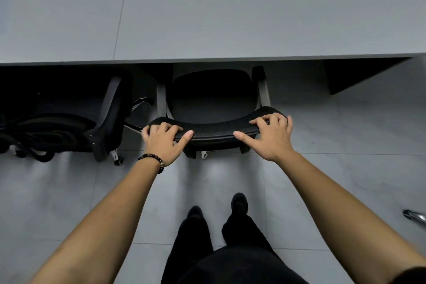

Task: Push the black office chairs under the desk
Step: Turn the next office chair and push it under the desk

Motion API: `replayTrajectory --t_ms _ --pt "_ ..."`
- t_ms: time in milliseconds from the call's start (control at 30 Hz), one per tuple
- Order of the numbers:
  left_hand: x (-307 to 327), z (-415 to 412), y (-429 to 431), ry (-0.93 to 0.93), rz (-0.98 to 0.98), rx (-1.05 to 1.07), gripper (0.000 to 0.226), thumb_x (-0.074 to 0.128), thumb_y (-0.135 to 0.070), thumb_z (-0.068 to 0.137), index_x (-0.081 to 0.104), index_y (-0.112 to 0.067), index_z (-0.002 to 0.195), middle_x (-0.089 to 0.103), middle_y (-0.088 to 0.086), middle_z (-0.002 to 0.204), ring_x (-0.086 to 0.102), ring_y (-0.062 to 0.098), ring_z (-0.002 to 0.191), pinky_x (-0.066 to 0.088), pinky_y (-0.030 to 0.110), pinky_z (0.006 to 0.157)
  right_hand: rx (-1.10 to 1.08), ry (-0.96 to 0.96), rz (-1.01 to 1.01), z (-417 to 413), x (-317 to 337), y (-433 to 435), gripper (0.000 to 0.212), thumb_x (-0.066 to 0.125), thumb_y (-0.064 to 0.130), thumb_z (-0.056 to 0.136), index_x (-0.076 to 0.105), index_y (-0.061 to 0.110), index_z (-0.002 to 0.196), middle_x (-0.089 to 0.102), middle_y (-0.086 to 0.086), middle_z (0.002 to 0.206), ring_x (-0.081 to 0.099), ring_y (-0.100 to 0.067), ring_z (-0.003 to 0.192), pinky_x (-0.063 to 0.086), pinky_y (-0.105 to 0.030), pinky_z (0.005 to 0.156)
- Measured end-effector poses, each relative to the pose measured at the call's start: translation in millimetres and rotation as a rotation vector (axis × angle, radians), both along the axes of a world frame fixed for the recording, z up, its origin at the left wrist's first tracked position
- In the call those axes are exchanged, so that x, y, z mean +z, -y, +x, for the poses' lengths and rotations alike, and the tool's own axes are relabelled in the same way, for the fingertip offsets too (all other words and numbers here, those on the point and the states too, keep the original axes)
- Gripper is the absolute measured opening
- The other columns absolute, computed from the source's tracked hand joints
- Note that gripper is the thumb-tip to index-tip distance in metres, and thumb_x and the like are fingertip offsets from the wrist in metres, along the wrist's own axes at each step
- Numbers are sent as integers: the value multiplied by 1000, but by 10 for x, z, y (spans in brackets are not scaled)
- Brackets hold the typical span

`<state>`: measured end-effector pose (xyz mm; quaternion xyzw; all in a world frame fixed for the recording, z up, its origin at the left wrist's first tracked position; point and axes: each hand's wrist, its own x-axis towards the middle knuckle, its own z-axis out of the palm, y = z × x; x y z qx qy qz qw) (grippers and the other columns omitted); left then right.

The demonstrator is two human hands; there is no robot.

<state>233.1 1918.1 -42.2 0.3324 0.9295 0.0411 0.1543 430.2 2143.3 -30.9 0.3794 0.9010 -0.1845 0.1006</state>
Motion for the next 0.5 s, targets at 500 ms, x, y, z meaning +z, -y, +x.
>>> replayTrajectory --t_ms 500 --pt "50 -464 63 9 -35 -27 77 10 -77 81 64 -33 112 58 1 107 47 25 113 10 46 112 -59 37 -25 -386 31 204 92 19 97 66 55 37 125 42 -5 139 20 -30 139 -3 -53 118"
